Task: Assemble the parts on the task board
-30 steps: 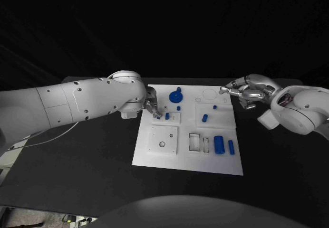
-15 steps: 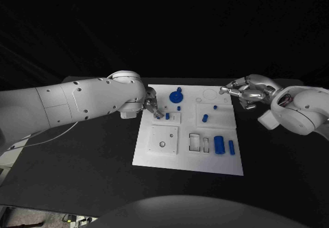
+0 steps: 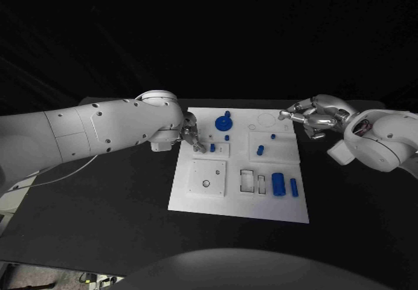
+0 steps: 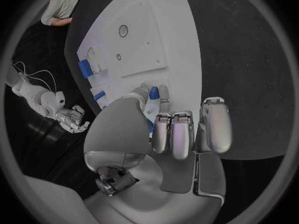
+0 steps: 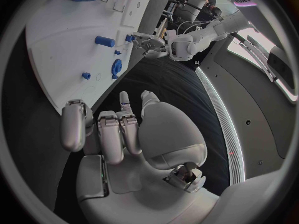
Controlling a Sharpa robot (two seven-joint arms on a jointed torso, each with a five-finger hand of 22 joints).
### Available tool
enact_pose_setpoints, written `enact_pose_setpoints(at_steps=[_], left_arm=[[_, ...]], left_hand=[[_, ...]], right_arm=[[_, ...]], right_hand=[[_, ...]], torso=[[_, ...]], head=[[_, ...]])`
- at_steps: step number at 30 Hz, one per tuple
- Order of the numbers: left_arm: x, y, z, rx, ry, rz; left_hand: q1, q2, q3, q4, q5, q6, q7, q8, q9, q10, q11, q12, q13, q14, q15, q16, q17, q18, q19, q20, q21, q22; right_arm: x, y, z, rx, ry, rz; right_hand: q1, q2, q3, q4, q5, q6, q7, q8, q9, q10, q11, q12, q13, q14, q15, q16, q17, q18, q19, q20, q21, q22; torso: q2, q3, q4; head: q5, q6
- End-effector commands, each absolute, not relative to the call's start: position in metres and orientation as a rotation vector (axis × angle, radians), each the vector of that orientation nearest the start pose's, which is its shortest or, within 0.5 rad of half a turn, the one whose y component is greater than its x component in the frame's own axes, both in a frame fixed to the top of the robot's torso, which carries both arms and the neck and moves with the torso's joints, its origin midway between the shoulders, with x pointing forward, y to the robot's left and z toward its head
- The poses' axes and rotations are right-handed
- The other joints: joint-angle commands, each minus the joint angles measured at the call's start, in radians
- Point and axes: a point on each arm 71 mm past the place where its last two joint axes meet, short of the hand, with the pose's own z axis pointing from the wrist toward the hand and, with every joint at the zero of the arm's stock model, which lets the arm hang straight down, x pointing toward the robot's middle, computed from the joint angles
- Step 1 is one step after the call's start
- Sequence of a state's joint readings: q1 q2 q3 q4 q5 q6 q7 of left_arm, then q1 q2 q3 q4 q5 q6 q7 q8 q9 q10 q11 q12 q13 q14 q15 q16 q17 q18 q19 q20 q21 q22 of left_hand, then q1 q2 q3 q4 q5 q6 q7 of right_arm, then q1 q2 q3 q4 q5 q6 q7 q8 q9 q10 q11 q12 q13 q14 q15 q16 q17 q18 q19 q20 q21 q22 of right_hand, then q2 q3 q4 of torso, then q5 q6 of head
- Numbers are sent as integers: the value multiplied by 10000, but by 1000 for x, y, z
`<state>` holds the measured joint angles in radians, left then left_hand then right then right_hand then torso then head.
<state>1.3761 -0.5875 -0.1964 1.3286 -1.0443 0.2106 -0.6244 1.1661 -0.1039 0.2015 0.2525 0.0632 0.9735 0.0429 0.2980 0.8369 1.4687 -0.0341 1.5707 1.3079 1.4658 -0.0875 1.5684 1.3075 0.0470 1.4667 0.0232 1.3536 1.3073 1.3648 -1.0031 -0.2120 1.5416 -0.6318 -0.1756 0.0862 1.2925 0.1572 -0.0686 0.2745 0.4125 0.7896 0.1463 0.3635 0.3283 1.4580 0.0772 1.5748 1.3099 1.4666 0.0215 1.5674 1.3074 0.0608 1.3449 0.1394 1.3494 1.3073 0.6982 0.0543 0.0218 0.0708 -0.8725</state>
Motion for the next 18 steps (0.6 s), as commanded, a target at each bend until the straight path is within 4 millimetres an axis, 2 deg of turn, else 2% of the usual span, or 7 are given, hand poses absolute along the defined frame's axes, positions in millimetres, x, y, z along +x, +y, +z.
enact_pose_setpoints(at_steps=[1,4,6,9,12,16,18], left_arm=[[516,158,-208,-385,23848,-2065],[516,160,-207,-481,23637,-2416],[516,161,-206,-509,23496,-2677],[513,163,-202,-456,23300,-3082],[510,167,-195,-320,23129,-3325],[506,172,-177,-118,22638,-3895],[504,174,-162,-21,21712,-4735]], left_hand=[[-109,-12,-233,68,-104,6,103,-35,-70,1021,79,1,2629,1050,88,24,2633,57,28,88,-65,1496],[-354,-301,-717,245,-158,2,101,-39,-119,1021,94,1,2629,1050,89,24,2633,56,30,93,-65,1509],[-394,-611,-1221,328,-151,-73,107,-60,-141,1021,88,1,2629,1050,87,24,2633,53,37,85,-53,1524],[108,-558,-2536,439,-125,-337,149,-68,-153,1021,73,1,2629,1050,43,24,2633,34,58,98,-19,1567],[442,-659,-3133,416,-148,-498,164,-56,-148,1021,80,1,2629,1050,78,24,2633,43,60,69,-21,1581],[804,-652,-3429,406,-144,-682,199,-37,-142,1021,145,1,2629,1050,120,24,2633,40,49,94,-36,1590],[1297,-475,-3333,376,-61,-655,219,60,-171,1021,199,1,2629,1050,175,24,2633,-5,131,133,153,1693]], right_arm=[[480,-274,-174,5040,18473,10391],[480,-274,-174,5042,18459,10391],[480,-274,-174,5045,18449,10390],[480,-275,-174,5051,18426,10386],[480,-276,-174,5061,18399,10379],[479,-276,-174,5061,18352,10398],[478,-276,-173,5044,18310,10437]], right_hand=[[93,9,23,-60,44,48,-17,-47,14,1128,19,-40,2609,1042,66,34,2634,70,-41,8,-43,1736],[107,23,35,-58,54,54,-16,-47,15,1128,20,-40,2609,1042,66,34,2634,69,-39,8,-43,1736],[107,23,35,-58,54,54,-16,-47,15,1128,20,-40,2609,1042,66,34,2634,69,-39,8,-43,1736],[107,23,35,-58,54,54,-16,-47,15,1128,20,-40,2609,1042,66,34,2634,69,-39,8,-43,1736],[107,23,35,-58,54,54,-16,-47,15,1128,20,-40,2609,1042,66,34,2634,69,-39,8,-43,1736],[116,24,39,-59,60,55,-16,-48,16,1128,21,-40,2609,1042,66,34,2634,70,-39,8,-44,1736],[117,23,39,-58,60,55,-15,-49,16,1128,21,-40,2609,1042,66,34,2634,69,-37,8,-42,1737]], torso=[[9,-3,1],[9,-5,5],[14,-4,5],[13,-5,5],[6,3,6],[10,12,7],[10,16,12]], head=[[-15,-1],[-42,-1],[-61,-1],[-82,-1],[-98,-1],[-136,-1],[-174,-1]])
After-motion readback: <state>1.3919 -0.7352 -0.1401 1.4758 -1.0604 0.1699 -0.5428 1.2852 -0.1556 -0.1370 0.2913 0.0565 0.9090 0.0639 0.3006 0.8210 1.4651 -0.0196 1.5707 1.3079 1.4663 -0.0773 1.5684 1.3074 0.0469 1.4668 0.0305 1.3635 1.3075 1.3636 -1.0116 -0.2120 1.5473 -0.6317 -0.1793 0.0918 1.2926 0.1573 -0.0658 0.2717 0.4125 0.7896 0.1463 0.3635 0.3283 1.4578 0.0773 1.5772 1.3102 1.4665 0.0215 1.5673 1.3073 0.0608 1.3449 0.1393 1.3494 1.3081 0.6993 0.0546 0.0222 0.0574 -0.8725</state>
